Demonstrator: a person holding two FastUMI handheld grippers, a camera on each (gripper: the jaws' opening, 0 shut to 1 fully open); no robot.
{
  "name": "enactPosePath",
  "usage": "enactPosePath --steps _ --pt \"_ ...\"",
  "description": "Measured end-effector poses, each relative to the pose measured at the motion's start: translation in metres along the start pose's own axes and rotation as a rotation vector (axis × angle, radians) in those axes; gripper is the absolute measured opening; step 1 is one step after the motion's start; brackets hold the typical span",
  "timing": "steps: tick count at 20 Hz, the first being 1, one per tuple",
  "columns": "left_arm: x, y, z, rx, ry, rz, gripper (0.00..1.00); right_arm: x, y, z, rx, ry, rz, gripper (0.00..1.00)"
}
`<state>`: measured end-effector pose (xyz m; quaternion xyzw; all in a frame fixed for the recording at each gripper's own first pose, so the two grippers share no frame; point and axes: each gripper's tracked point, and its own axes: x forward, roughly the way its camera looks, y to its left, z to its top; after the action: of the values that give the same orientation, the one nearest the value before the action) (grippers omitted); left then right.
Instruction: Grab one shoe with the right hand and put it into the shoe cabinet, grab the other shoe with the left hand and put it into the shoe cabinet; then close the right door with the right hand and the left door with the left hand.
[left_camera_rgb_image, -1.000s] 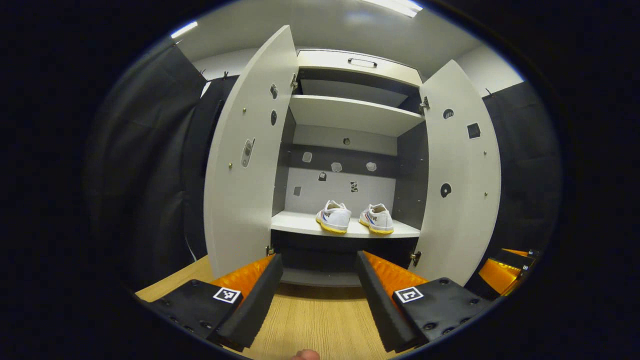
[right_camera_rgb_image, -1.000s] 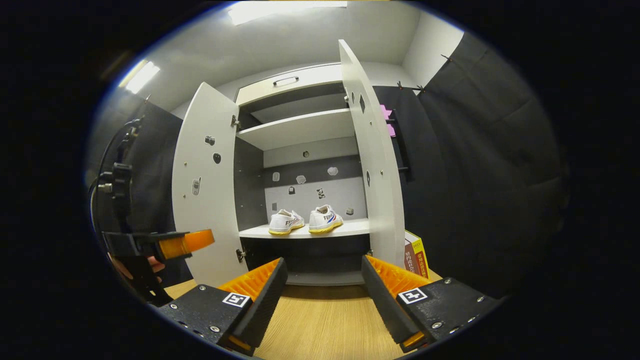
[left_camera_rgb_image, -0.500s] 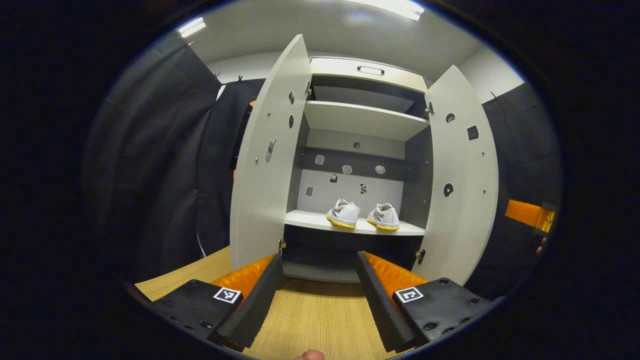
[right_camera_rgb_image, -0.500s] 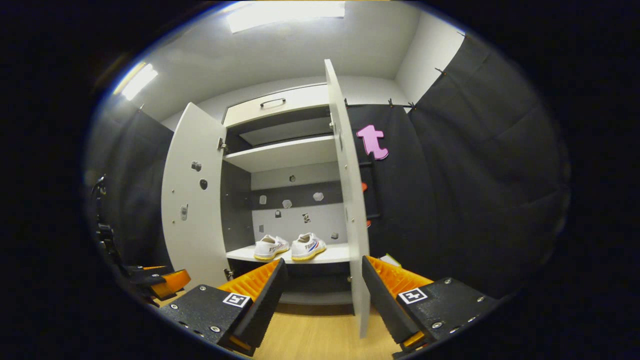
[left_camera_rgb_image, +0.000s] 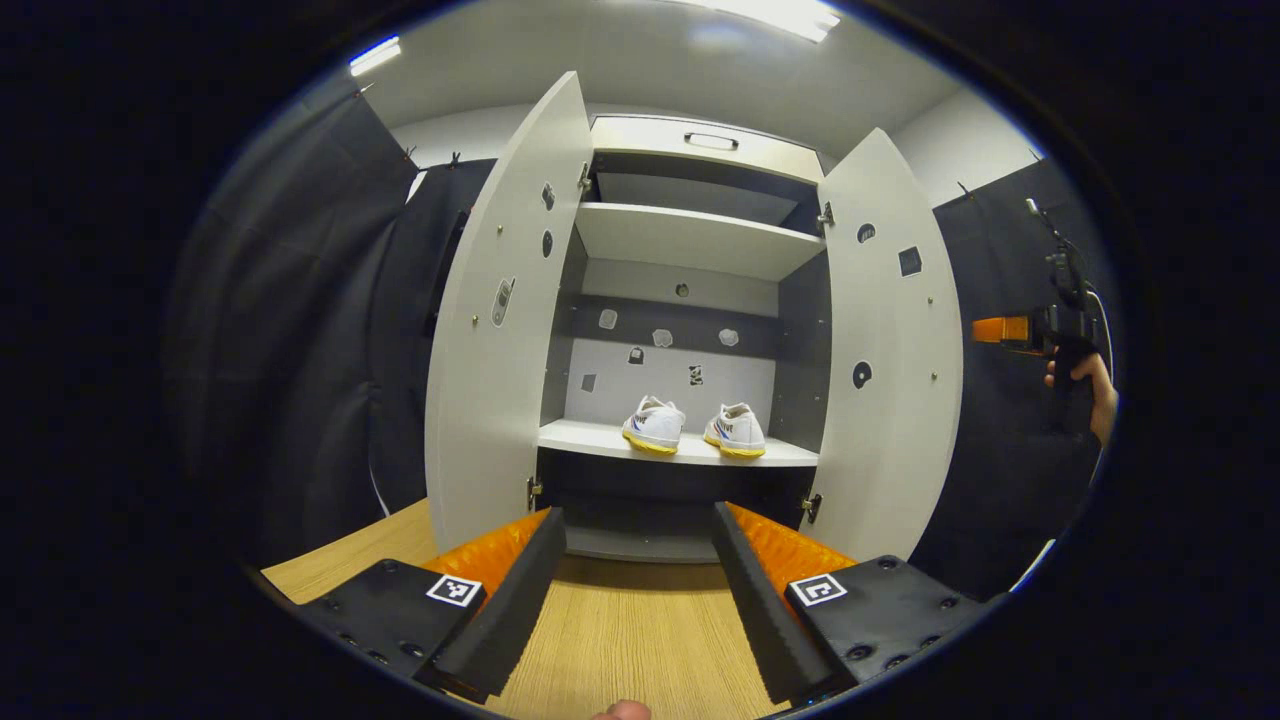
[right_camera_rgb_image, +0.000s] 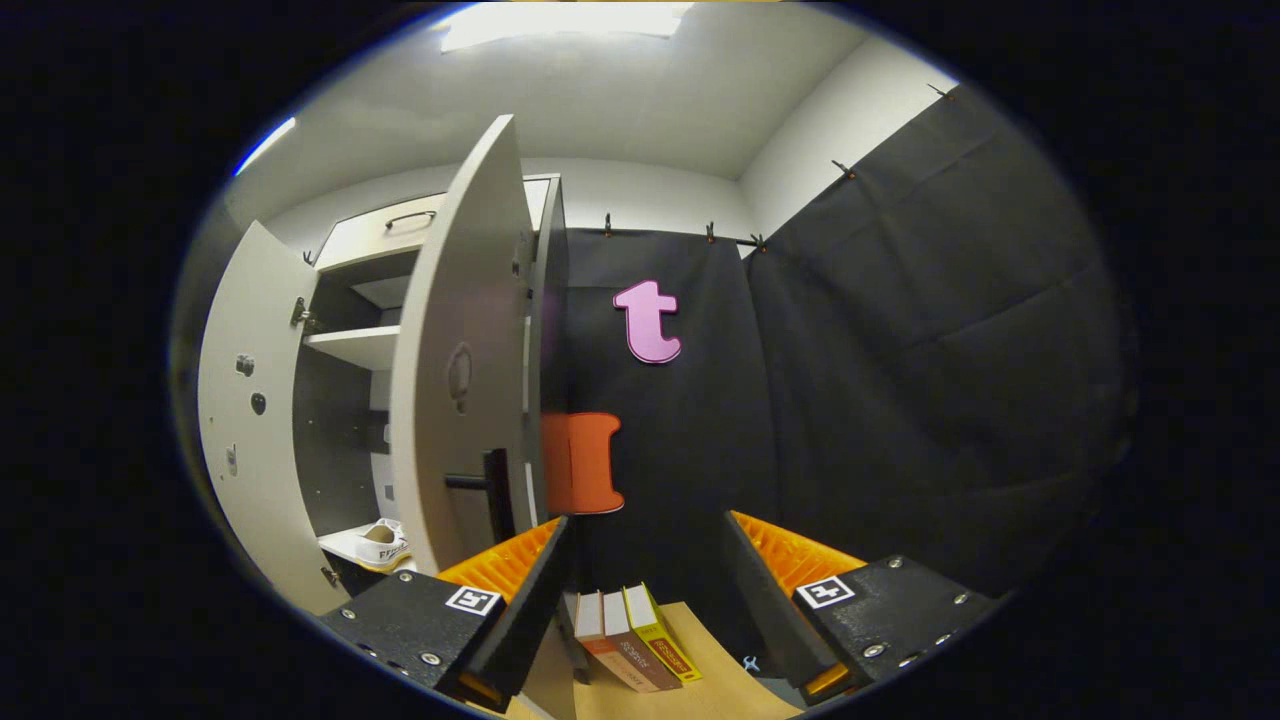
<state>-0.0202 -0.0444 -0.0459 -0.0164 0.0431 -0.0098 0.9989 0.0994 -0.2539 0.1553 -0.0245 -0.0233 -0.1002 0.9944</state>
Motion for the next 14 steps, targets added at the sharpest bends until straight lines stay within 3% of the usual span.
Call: enactPosePath --steps 2,5,6,9,14 --pt "-0.001 0.0 -0.002 0.012 -0.001 0.007 0.99 0.019 -0.001 -0.003 0.0 0.014 0.009 0.92" --pt "0.002 0.006 -0.004 0.01 0.01 0.025 0.96 0.036 0.008 -0.012 0.002 0.032 0.026 0.92" --pt "0.004 0.01 -0.005 0.008 0.014 0.033 0.99 0.038 0.012 -0.014 -0.003 0.032 0.036 0.92" --pt "0.006 0.018 -0.006 0.012 0.019 0.054 0.96 0.036 0.018 -0.017 -0.059 0.029 0.056 0.9" --pt "0.017 0.023 -0.007 -0.008 0.02 0.064 0.96 0.035 0.031 -0.02 -0.03 0.049 0.085 0.88"
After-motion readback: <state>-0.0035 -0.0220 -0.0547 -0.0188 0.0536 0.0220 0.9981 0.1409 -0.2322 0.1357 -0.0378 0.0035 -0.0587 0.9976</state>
